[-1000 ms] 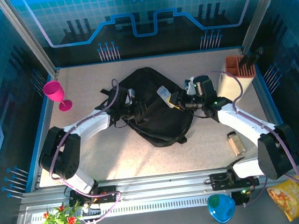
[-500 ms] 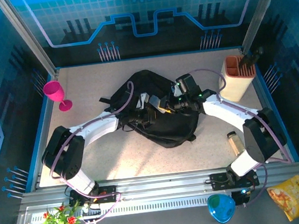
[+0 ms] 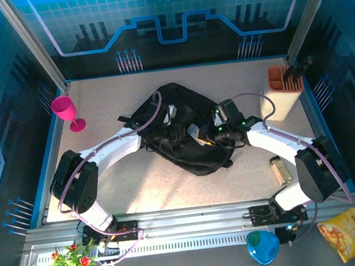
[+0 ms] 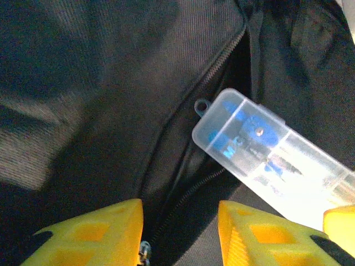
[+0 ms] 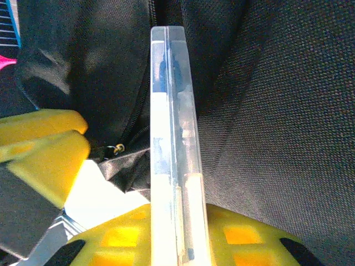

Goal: Pack the student bag
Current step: Adjust the student bag at the top-center of the table, then open the student bag at the top-center of the table.

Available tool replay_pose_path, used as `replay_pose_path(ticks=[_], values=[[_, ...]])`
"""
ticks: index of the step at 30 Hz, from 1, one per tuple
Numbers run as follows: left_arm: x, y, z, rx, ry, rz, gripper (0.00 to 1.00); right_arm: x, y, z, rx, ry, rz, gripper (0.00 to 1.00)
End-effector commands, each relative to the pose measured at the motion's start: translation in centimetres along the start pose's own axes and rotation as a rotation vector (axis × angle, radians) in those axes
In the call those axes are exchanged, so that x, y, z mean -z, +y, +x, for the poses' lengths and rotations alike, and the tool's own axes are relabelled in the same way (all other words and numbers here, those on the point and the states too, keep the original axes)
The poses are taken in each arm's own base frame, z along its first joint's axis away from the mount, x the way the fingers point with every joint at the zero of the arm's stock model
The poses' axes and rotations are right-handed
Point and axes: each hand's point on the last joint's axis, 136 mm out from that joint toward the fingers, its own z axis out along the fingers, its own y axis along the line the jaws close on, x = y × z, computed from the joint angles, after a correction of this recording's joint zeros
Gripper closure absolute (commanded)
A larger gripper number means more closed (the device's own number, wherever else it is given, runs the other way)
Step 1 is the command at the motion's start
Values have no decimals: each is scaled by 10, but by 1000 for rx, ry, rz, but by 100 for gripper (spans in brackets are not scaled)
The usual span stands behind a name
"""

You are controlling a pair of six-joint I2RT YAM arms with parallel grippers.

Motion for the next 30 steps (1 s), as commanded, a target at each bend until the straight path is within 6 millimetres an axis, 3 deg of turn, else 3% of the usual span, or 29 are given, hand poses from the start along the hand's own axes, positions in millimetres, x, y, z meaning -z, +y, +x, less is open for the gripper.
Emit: replay_pose_path(ticks=[1,14,16,26,29,30], values=[[2,12,-6,-68,12,-119,56,-8,-52,18,-149,47,154,89],[-28,27,7,-119,146,-266,52,-20,-46,6,-221,87,124,88],[-31,34,10,-131,167,-299,52,-16,-36,-2,-204,69,113,88],[-55,66,26,-164,298,-478,51,-7,-59,9,-201,75,200,89],[-61,72,30,-174,317,-517,60,-4,-61,12,-195,79,217,89],[-62,73,31,-173,319,-525,64,-5,-71,18,-204,92,241,89]])
